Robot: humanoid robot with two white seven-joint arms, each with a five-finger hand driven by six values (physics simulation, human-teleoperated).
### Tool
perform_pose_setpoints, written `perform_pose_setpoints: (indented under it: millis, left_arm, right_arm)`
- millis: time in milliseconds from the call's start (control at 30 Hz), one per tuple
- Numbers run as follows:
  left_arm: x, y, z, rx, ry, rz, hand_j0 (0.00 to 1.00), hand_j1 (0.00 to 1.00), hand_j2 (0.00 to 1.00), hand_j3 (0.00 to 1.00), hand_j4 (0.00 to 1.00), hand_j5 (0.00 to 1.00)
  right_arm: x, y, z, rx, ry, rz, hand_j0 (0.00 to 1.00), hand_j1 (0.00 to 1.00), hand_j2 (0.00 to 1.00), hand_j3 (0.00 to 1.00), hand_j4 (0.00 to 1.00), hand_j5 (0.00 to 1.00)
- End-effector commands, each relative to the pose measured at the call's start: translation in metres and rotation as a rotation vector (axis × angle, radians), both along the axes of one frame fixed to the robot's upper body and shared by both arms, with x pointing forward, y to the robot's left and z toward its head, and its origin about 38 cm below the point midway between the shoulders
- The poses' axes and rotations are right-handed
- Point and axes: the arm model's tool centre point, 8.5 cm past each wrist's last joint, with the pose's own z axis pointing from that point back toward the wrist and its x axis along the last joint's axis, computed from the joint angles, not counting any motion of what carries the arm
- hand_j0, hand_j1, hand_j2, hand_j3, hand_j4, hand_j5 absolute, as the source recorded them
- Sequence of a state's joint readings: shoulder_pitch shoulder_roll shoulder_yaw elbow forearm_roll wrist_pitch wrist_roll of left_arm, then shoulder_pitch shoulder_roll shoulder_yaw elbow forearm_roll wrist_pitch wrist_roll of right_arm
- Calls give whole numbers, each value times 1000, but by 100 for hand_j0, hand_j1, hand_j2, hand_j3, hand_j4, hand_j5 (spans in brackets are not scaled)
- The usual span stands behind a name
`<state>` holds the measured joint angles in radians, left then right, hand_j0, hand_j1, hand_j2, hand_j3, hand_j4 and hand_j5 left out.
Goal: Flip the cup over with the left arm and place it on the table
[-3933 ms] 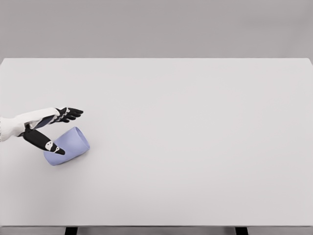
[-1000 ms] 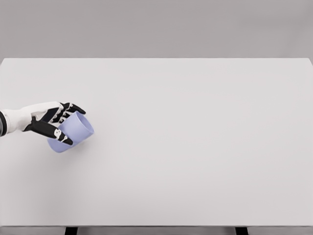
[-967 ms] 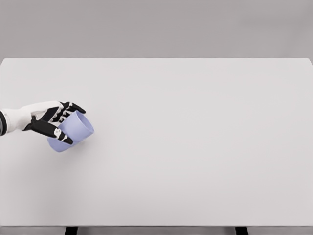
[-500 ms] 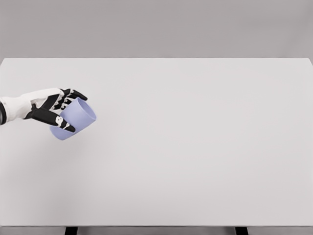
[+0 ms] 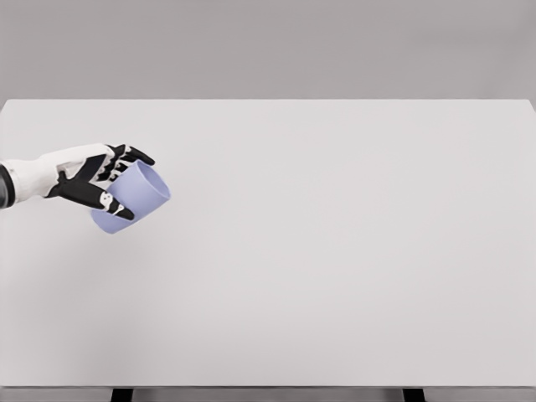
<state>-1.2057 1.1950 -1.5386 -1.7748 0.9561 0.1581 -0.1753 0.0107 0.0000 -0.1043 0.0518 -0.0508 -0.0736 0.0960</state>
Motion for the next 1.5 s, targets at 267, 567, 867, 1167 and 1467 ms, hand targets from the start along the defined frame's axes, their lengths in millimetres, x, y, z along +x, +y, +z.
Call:
perform_pose_setpoints:
  millis: [267, 567, 867, 1167, 1467]
  left_arm:
    - [0, -1, 1, -59, -20, 18, 61, 61, 61, 61, 61, 61]
    - [1, 1, 4, -63, -32, 21, 61, 61, 61, 61, 61, 61]
    - [1, 3, 4, -85, -43, 32, 60, 60, 60, 60, 60, 60]
    - [-2, 9, 1, -112, -44, 59, 60, 60, 60, 60, 60, 60]
    - [-4, 12, -3, -125, -38, 71, 60, 60, 60, 60, 60, 60]
  right_arm:
    - [0, 0, 0, 1, 0, 0, 100, 100, 100, 100, 100, 100]
    - [0, 0, 0, 1, 0, 0, 100, 100, 100, 100, 100, 100]
    - [0, 0, 0, -1, -1, 0, 100, 100, 100, 100, 100, 100]
    - [0, 0, 0, 1, 0, -1, 100, 100, 100, 100, 100, 100]
    - [0, 0, 0, -1, -1, 0, 100, 100, 100, 100, 100, 100]
